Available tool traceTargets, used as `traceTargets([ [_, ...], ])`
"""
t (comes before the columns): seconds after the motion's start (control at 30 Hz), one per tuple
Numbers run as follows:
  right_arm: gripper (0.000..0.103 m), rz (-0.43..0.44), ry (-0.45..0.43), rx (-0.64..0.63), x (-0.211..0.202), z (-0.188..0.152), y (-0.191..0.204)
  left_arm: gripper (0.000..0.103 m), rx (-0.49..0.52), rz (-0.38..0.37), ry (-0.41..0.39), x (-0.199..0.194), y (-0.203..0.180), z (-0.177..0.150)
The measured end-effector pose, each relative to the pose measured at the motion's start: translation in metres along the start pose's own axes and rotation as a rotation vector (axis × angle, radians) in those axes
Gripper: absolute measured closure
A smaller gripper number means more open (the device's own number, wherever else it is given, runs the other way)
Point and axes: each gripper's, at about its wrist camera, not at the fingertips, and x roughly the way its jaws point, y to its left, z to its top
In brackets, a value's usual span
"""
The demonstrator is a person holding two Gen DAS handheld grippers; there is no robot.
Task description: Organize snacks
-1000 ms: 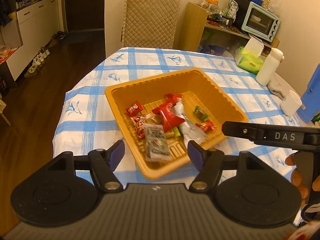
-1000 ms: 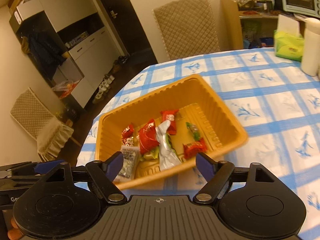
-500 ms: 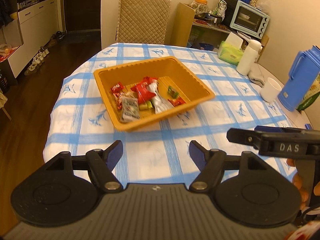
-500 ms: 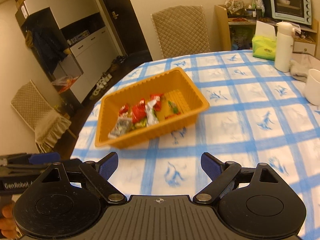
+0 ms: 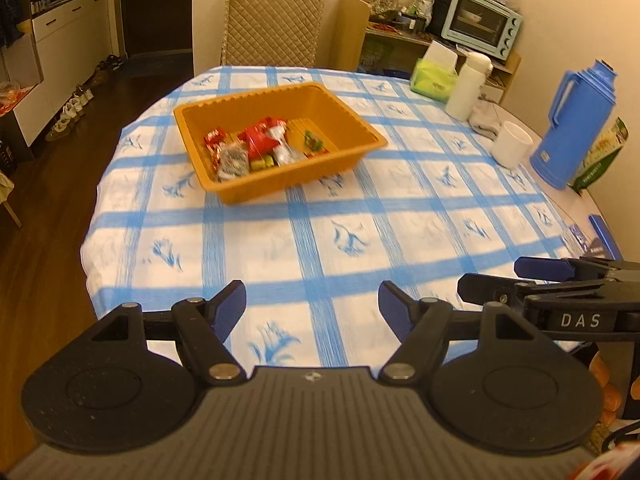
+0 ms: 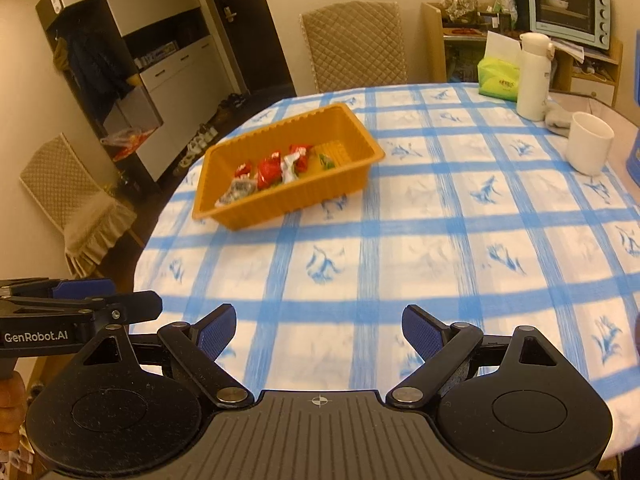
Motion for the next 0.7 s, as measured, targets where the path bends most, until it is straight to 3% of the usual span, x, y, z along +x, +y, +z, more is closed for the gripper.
traceTargets([
  [0.7, 0.013, -0.004, 0.026, 0.007, -0.036, -0.047, -0.009, 0.032, 0.018, -0.006, 0.019, -0.026, -0.032, -0.047],
])
